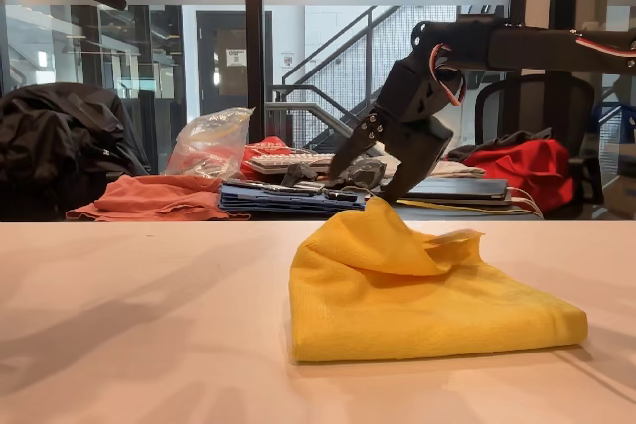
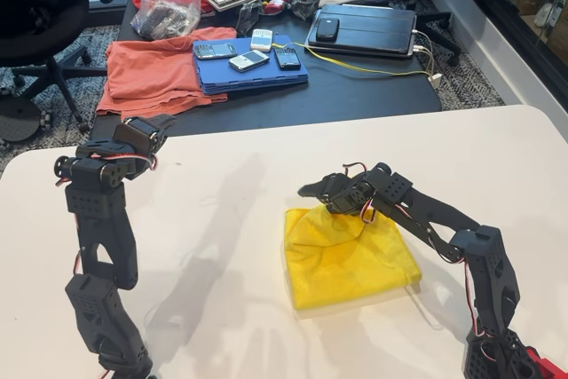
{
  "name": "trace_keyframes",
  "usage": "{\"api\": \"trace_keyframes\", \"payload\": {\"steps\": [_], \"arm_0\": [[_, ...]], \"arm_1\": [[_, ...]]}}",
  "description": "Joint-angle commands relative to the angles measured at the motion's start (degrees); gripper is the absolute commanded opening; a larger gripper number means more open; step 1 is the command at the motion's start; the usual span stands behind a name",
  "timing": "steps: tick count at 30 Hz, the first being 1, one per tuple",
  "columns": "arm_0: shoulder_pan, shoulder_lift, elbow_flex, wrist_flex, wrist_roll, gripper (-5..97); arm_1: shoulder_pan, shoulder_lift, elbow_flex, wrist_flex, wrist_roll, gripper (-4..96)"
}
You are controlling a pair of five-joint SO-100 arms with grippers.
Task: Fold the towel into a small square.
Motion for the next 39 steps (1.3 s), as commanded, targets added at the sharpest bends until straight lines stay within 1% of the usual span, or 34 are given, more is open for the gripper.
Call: {"api": "trace_keyframes", "payload": {"steps": [1, 3, 7, 9, 12, 14, 16, 19, 22, 23, 26, 28, 31, 33, 37, 39], "arm_0": [[0.97, 1.14, -2.11, -0.62, 0.26, 43], [2.2, 2.46, -3.78, -2.99, 0.7, 50], [6.24, 7.91, -6.86, -6.5, 3.43, 62], [8.26, 9.76, -7.38, -7.29, 5.19, 66], [9.93, 10.99, -7.21, -6.77, 9.23, 71], [10.9, 11.07, -6.68, -5.98, 10.37, 74], [11.95, 11.16, -4.75, -2.29, 9.4, 76], [15.47, 11.95, -0.79, 6.94, 5.19, 78], [23.03, 12.04, 1.32, 15.73, 1.76, 78], [26.1, 12.13, 1.76, 18.11, 1.41, 78], [34.1, 12.66, 1.23, 23.38, 0.7, 78], [38.67, 14.06, 1.05, 25.14, 0.53, 78], [43.24, 16.52, 2.11, 27.51, 0.62, 79], [43.24, 18.28, 3.34, 29.18, 0.62, 78], [43.68, 22.5, 5.71, 30.06, 0.53, 78], [43.77, 24.35, 6.33, 30.23, 0.53, 78]], "arm_1": [[0.44, 0.44, -0.18, 0.09, 0.18, 12.0], [0.44, 0.44, -0.18, 0.09, 0.18, 12.0], [0.53, 0.26, -0.18, 0.09, 0.18, 12.0], [0.53, -0.62, -0.18, 0.09, 0.18, 12.0], [0.7, -1.85, -0.18, 0.09, 0.18, 12.0], [1.67, -2.46, -0.18, 0.09, 0.18, 12.0], [2.81, -3.34, -0.18, 0.09, 0.18, 12.0], [6.77, -6.77, -0.26, 0.0, 0.09, 12.0], [16.0, -10.46, -0.62, -0.79, 0.26, 12.0], [19.34, -11.87, -0.35, -0.79, 0.97, 12.0], [25.75, -19.16, -0.97, -1.32, 1.23, 12.7], [27.69, -24.79, -1.05, -4.22, 2.81, 12.8], [30.15, -30.5, -1.05, -8.61, 6.33, 12.8], [31.55, -32.7, -1.14, -12.39, 9.05, 12.8], [32.26, -36.91, -0.53, -26.72, 16.44, 12.8], [32.26, -39.55, -0.53, -31.73, 19.69, 12.8]]}}
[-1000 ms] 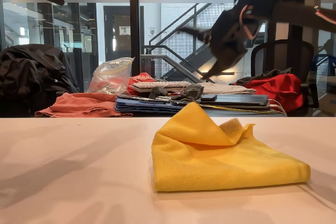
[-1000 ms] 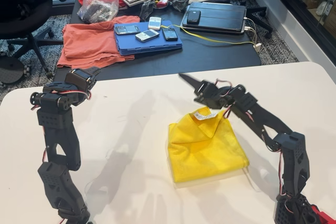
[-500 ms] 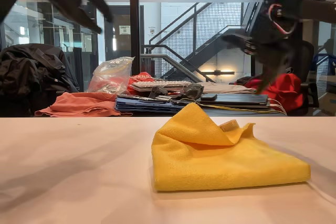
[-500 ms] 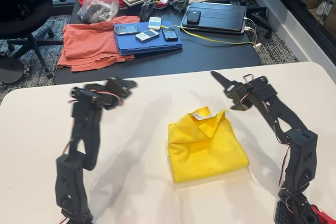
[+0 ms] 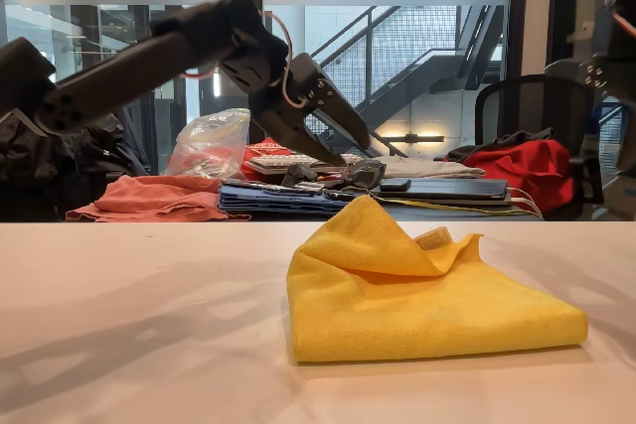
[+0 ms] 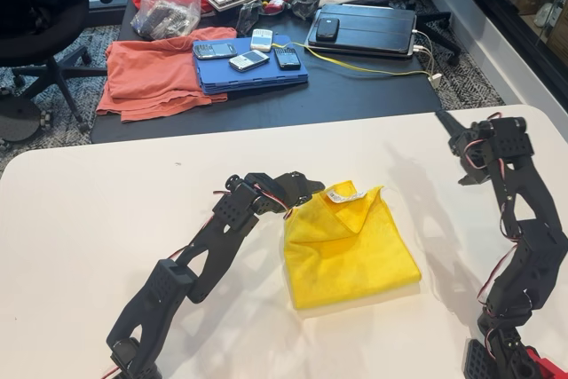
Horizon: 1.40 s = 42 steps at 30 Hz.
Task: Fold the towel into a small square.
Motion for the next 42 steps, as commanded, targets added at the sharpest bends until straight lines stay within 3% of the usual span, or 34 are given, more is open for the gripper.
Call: {"api": "trace_keyframes", "payload": {"steps": [1, 9, 15, 20, 42], "arm_0": [[-0.35, 3.34, 0.0, 0.62, -0.09, 78], [-0.35, 9.76, 1.85, 0.79, 0.53, 78], [-0.44, 14.06, 6.33, 0.79, 0.53, 78], [-0.97, 17.05, 9.4, 0.7, 0.53, 78], [-1.14, 18.37, 17.75, 0.79, 0.62, 78]], "arm_1": [[0.35, -0.18, -0.7, -3.08, 2.99, 12.8], [0.09, -8.44, -1.23, -3.87, 20.04, 12.9], [-0.35, -11.16, -1.32, -4.48, 26.46, 10.6], [-0.35, -11.95, -1.32, -4.48, 28.04, -3.4], [-12.83, -9.58, -1.41, -4.48, 27.95, -1.3]]}}
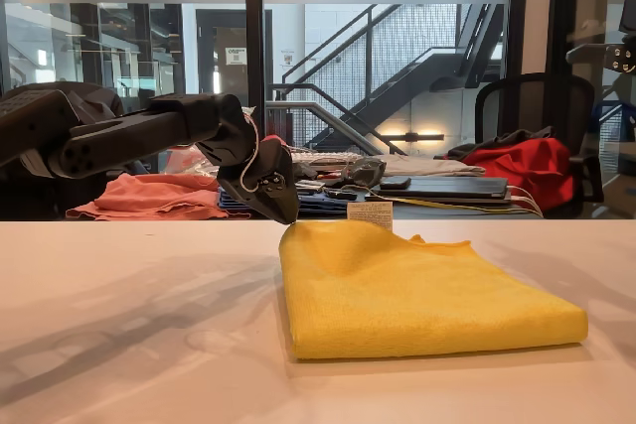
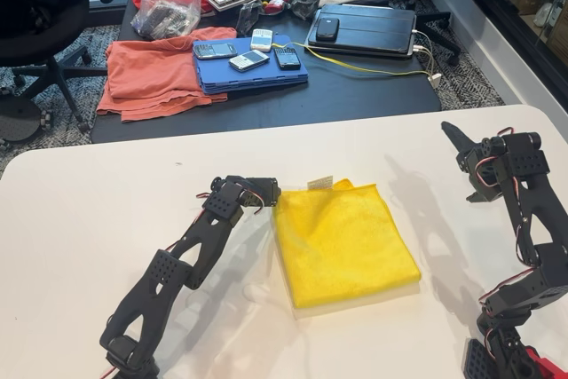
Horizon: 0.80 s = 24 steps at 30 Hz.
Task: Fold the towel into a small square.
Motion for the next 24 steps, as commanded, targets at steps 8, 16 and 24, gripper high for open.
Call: {"api": "trace_keyframes", "payload": {"steps": [8, 16, 24], "arm_0": [[0.26, 1.41, -0.35, -0.09, 0.0, 78], [0.26, 1.41, -0.18, -0.09, -0.09, 78], [0.18, 0.53, -0.18, -0.09, -0.09, 78]], "arm_1": [[-2.72, 5.71, -1.41, 0.09, -0.35, -1.6], [-6.15, 13.62, -1.49, 7.12, -20.21, -1.9], [-17.84, 29.97, -1.23, 23.64, -34.28, -1.9]]}}
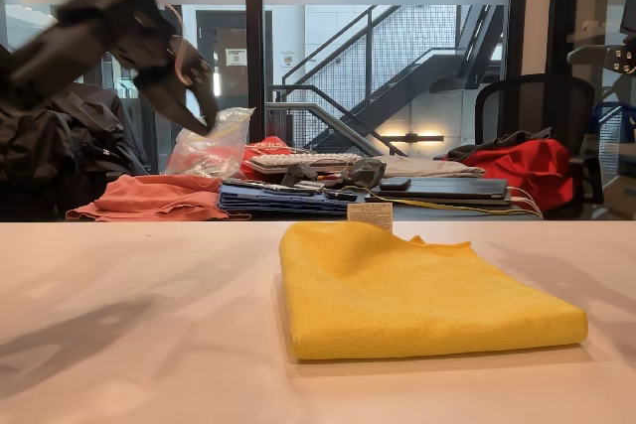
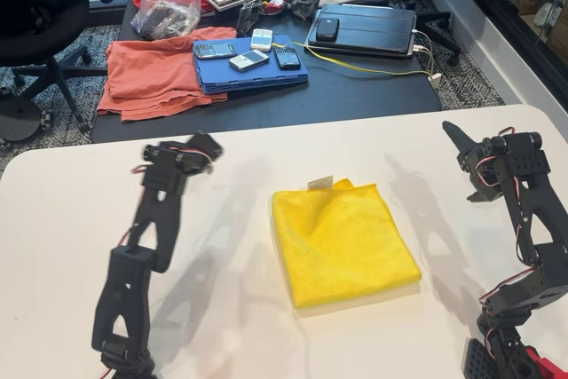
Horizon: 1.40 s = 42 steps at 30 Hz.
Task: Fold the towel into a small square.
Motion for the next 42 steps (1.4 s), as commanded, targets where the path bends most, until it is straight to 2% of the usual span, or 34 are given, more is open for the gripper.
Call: {"api": "trace_keyframes", "payload": {"steps": [1, 5, 11, 17, 19, 21, 25, 28, 33, 34, 37, 42], "arm_0": [[0.0, 0.53, -0.18, -0.09, 0.09, 78], [-4.04, 0.53, -0.18, -0.18, 0.09, 78], [-10.46, 0.44, -0.88, -0.09, -0.62, 78], [-12.13, 0.44, -0.35, -0.79, -0.35, 78], [-12.04, 0.44, -0.18, -0.35, 0.0, 78], [-11.95, 0.44, -0.18, -0.09, 0.09, 78], [-11.95, 0.53, -0.18, -0.09, 0.09, 78], [-11.95, 0.97, -0.18, 0.0, 0.09, 78], [-10.72, 0.79, -0.09, 0.0, 0.09, 78], [-9.76, 0.79, -0.09, 0.0, 0.09, 78], [-5.89, 1.14, -0.09, 0.0, 0.18, 78], [-1.41, 1.32, -0.09, 0.0, 0.18, 78]], "arm_1": [[-2.37, 5.62, -1.23, 4.04, -3.08, -1.9], [-6.24, 12.3, -1.23, 14.06, -8.44, -1.3], [-6.15, 24.35, 3.6, 15.03, -10.2, 1.6], [5.71, 33.4, 18.02, 14.33, -10.63, 23.6], [8.96, 34.01, 20.92, 13.54, -11.95, 31.0], [11.51, 31.99, 21.18, 10.46, -13.62, 33.8], [13.8, 24.43, 21.18, 1.67, -17.05, 30.3], [16.52, 18.02, 21.18, -3.52, -17.31, 24.4], [22.68, 11.95, 20.21, -11.16, -15.12, -2.1], [23.03, 10.63, 19.95, -12.74, -15.29, -4.3], [23.12, 5.19, 19.6, -18.19, -15.29, 0.8], [23.73, -4.75, 19.6, -31.99, -17.75, -2.1]]}}
